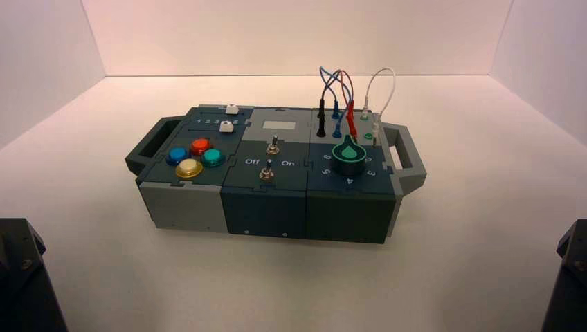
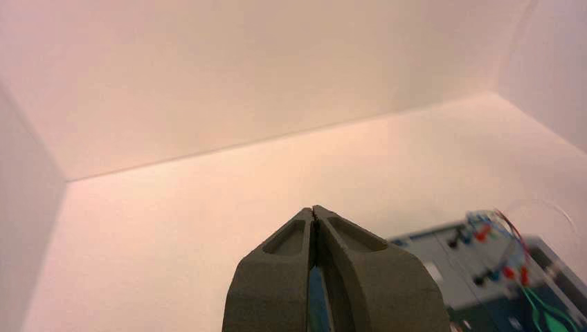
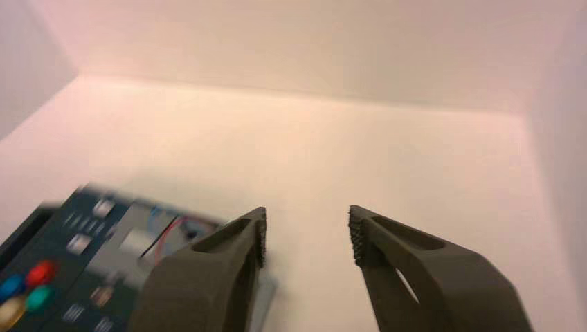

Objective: Pull the black wire.

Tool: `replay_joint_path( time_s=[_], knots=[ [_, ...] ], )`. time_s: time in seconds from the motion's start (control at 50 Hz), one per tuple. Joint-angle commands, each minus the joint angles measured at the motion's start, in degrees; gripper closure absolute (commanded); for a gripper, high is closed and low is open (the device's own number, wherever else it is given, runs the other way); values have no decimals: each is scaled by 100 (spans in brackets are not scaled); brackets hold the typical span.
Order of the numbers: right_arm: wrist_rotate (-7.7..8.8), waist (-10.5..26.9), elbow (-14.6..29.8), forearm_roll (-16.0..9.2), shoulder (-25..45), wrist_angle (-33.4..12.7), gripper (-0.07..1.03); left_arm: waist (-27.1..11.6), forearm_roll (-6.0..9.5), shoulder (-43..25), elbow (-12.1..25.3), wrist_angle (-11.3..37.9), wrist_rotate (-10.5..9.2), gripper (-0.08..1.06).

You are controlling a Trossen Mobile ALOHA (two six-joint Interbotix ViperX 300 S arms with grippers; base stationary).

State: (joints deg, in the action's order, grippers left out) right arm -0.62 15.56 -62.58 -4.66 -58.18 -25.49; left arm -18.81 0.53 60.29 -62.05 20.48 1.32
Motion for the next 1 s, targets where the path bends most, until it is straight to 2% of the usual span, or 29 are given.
replay_joint_path(
  time_s=[0.02,0.2,0.36,0.46,0.6,0.7,0.8,1.0],
  knots=[
    [9,360,211,-97,79,-88,33,-167,0,-229,229,18,18,101],
    [0,738,211,-185,97,-141,33,-422,9,-580,264,26,18,101],
    [9,1046,237,-299,176,-237,42,-686,9,-984,334,114,26,101],
    [18,1239,272,-325,343,-316,43,-879,9,-1230,404,114,26,101],
    [9,1433,360,-343,677,-343,43,-1055,9,-1512,457,123,26,101],
    [9,1723,501,-343,1002,-369,43,-1266,0,-1696,519,193,26,101],
    [9,1907,606,-352,1222,-396,43,-1310,9,-1723,527,211,26,101],
    [9,2083,773,-387,1723,-439,43,-1494,9,-1740,519,360,35,101]
  ],
)
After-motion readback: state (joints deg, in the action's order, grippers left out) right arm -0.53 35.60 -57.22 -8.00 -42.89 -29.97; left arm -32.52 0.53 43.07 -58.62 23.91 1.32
